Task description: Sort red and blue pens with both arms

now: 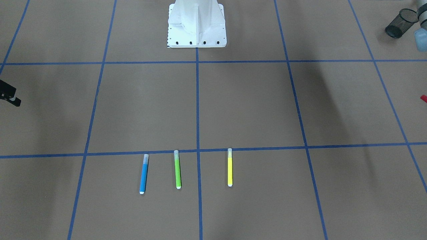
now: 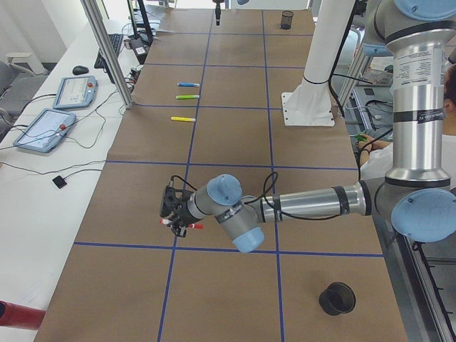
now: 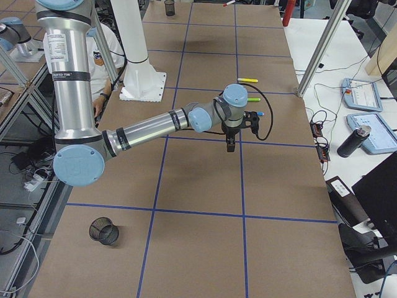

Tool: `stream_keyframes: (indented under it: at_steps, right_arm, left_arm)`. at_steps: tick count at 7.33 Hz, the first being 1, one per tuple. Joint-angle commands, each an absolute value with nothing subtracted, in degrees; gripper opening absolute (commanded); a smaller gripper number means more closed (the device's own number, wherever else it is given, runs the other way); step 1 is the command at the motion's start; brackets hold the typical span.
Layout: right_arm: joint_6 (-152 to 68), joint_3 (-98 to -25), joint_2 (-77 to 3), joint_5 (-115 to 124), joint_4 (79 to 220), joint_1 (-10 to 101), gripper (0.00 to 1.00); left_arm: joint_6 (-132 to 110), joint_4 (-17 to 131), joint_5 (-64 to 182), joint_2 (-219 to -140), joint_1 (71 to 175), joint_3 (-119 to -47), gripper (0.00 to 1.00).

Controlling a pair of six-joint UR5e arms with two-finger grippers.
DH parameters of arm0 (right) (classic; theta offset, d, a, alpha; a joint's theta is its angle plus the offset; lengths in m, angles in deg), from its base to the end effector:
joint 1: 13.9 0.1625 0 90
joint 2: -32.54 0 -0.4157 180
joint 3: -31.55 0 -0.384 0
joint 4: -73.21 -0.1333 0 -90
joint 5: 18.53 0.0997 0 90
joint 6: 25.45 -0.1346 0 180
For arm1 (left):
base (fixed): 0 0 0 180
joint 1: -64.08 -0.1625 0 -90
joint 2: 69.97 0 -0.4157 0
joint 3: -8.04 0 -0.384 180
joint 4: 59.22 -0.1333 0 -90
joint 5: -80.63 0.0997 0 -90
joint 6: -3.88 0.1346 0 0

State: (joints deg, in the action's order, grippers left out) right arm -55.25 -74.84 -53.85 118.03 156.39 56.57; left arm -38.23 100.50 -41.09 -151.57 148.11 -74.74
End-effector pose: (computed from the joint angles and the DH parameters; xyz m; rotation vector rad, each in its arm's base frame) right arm -0.1396 -0.4999 0.4837 0.0687 -0.9076 -0.0234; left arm -0.0143 -0.4643 0.6635 0.6320 0.8427 -0.3105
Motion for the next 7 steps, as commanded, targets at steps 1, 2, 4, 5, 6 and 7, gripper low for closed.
stream_keyframes:
  at_steps: [1,2,4,5,6,7]
  right_arm:
    - [-55.77,-74.88,-53.51,117.96,156.44,56.42,1.0]
    - [-55.86,-74.89,-53.5,117.96,156.44,56.5,1.0]
    - [-55.86,-74.8,-53.5,117.96,156.44,56.5,1.0]
    - [-55.86,-74.71,-53.5,118.05,156.44,56.42,1.0]
    - [-55.86,-74.71,-53.5,118.05,156.44,56.42,1.0]
    - [-55.86,-74.62,-53.5,118.05,156.44,56.42,1.0]
  left_arm:
    - [-38.39,118.75,-41.1,-139.55,151.78,-73.35,0.0]
    - [-40.22,126.76,-41.09,-134.36,154.23,-73.34,0.0]
    - [-40.06,137.25,-41.18,-125.91,158.55,-73.35,0.0]
    - [-39.45,141.04,-41.01,-121.95,158.91,-73.17,0.0]
    - [-38.49,144.65,-40.92,-118.78,159.43,-71.52,0.0]
    - [-34.39,147.99,-41.01,-118.66,161.09,-65.84,0.0]
